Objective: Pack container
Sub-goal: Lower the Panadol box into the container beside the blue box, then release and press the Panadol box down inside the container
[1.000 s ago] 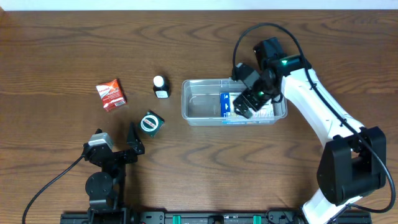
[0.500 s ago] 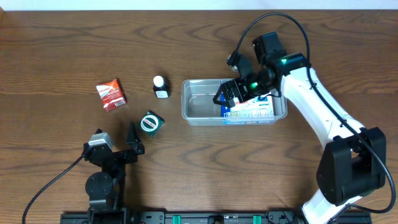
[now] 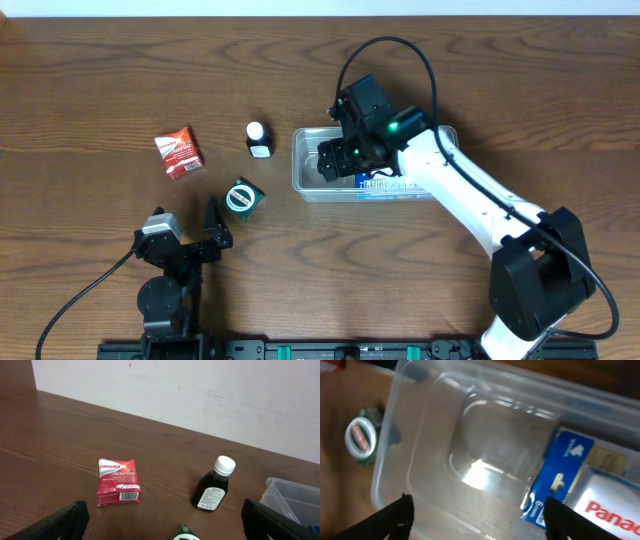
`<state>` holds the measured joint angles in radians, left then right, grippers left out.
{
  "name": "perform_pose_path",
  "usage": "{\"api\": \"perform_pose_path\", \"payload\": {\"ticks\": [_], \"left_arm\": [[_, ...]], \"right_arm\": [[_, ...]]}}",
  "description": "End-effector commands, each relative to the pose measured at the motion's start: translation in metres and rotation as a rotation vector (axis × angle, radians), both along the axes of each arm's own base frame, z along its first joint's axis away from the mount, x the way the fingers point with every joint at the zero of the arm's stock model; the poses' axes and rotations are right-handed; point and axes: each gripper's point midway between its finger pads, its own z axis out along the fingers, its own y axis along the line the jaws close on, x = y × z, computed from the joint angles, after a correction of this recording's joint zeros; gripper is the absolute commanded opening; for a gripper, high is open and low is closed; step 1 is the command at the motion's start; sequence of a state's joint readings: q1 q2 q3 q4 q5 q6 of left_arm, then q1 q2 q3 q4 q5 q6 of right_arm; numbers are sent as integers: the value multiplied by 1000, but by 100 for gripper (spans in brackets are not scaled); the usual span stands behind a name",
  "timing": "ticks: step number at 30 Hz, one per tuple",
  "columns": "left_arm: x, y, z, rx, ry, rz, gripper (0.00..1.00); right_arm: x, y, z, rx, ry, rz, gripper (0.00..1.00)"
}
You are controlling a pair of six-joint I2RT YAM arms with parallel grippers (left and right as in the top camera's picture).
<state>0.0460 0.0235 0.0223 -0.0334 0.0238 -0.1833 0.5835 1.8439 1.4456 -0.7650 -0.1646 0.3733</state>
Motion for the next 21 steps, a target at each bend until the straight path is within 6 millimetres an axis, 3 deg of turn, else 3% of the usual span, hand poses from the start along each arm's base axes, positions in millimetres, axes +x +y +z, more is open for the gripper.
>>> {"api": "perform_pose_path", "payload": {"ticks": [1,13,21], "left_arm": [[-1,3,-18,4,57,14,98],[-1,3,-18,4,57,14,98],[-1,3,-18,4,57,14,98]], "right_arm": [[14,-9,-6,-51,-22,-147,77],[15,-14,-62,-121,80,-220,74],[19,-19,-65,-124,82,-239,48]]}}
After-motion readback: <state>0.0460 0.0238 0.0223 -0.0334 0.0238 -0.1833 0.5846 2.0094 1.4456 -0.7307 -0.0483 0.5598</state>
